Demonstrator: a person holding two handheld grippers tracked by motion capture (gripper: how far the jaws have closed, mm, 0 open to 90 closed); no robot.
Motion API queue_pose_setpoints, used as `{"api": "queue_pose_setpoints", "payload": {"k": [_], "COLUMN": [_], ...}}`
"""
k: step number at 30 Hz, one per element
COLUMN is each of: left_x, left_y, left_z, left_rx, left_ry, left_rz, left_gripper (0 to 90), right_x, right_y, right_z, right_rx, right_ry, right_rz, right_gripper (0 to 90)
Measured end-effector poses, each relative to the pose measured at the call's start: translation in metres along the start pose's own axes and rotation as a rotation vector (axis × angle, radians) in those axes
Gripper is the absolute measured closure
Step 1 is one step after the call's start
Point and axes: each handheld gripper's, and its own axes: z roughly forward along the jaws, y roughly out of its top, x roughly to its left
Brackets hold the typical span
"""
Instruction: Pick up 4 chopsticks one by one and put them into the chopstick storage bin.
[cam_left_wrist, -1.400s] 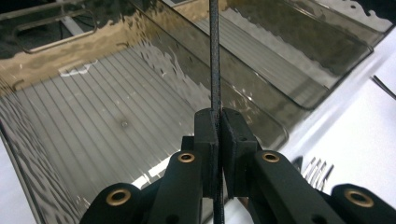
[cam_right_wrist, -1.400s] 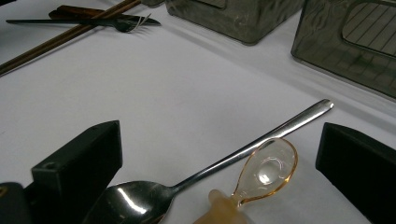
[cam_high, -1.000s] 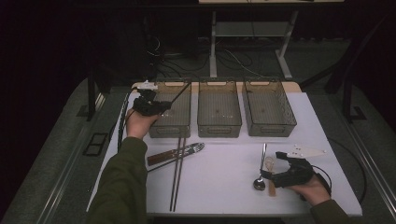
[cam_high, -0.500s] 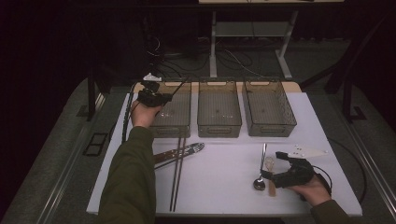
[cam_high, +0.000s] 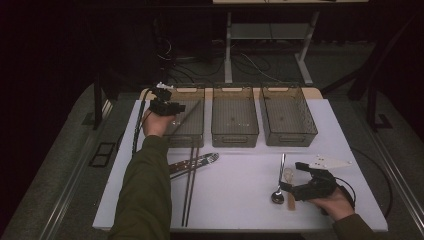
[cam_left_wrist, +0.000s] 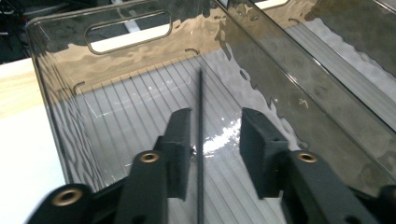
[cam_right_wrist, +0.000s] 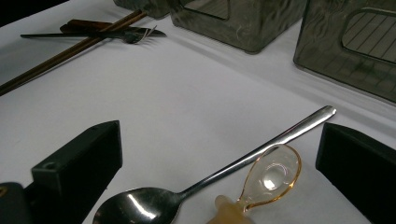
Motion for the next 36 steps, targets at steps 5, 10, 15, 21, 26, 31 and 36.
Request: {"api": "queue_pose_setpoints", "payload": {"k": [5,10,15,21,26,31,36], "left_x": [-0.002,-0.004,-0.010,-0.020,-0.030,-0.037,-0.043], "left_y": [-0.001,-0.003,-0.007,-0.014,-0.023,-0.034,-0.050], "left_z": [-0.007,-0.022,-0.034,-0.045,-0.050,-0.055,-0.063], "left_rx": [-0.009,-0.021,-0.018,-0.014,-0.026,-0.018,-0.022], "left_ry": [-0.016,-0.048,-0.086,-0.129,-0.171,-0.182,-0.191], "left_rz": [0.017,0.028,0.074,0.135,0.167,0.206,0.217], "left_gripper": [47.6,38.6,30.1,23.2,17.9,15.7,15.7], "right_x": [0.000,0.000,0.000,0.000,-0.001,-0.001,-0.001], "right_y": [0.000,0.000,0.000,-0.001,-0.001,-0.003,-0.002], "right_z": [0.000,0.001,0.002,0.002,0.002,0.001,0.002], "right_rx": [0.002,0.009,0.013,0.016,0.017,0.014,0.009], "right_ry": [-0.001,-0.003,-0.006,-0.007,-0.005,-0.001,0.001], "right_rz": [-0.002,-0.008,-0.010,-0.016,-0.003,-0.002,-0.005], "right_gripper": [0.2,0.2,0.2,0.2,0.2,0.2,0.2]}}
